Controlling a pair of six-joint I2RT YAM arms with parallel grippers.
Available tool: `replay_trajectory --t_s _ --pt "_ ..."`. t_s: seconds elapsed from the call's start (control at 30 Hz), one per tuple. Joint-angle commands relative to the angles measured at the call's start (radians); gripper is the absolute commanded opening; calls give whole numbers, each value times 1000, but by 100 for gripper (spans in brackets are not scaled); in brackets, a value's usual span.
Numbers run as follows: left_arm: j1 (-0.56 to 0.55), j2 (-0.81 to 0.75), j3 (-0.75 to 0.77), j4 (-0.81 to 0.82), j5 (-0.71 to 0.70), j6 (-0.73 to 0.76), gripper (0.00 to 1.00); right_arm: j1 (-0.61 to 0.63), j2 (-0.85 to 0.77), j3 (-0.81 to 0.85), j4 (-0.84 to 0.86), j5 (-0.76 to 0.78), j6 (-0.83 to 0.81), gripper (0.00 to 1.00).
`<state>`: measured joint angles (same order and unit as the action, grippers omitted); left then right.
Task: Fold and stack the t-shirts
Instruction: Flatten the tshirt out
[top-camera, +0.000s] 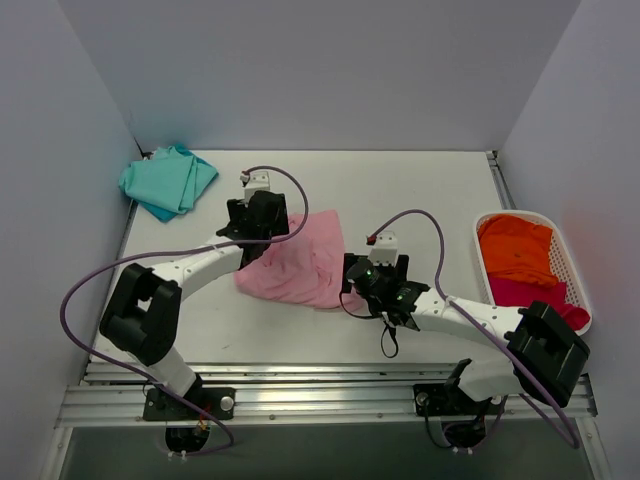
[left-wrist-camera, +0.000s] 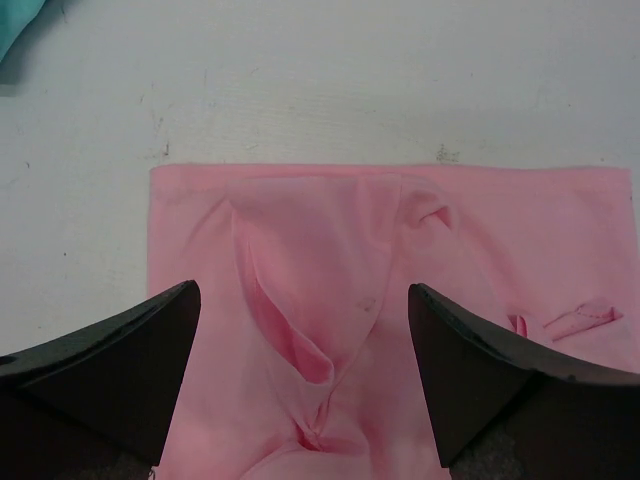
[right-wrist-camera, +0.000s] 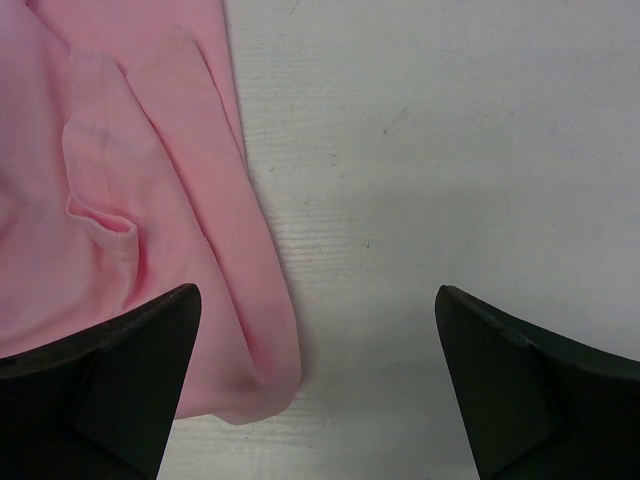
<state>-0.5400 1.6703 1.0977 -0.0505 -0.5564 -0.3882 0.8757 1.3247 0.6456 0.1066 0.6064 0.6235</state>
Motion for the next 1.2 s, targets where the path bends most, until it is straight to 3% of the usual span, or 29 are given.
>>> replay_trajectory --t_s 0.0,0.4,0.93,1.03,1.17 --pt "-2 -64 -27 -17 -17 -64 94 -7 -4 34 2 30 -7 100" --pt "3 -37 -94 -81 -8 -258 94 -7 -15 23 5 18 -2 100" --pt "3 65 -95 -46 30 -310 95 -6 4 28 4 21 -1 100" --pt "3 69 -91 -45 20 -310 100 -7 8 31 2 23 -2 100" --pt "3 71 -88 -35 21 -310 80 -6 10 31 -2 32 -1 100"
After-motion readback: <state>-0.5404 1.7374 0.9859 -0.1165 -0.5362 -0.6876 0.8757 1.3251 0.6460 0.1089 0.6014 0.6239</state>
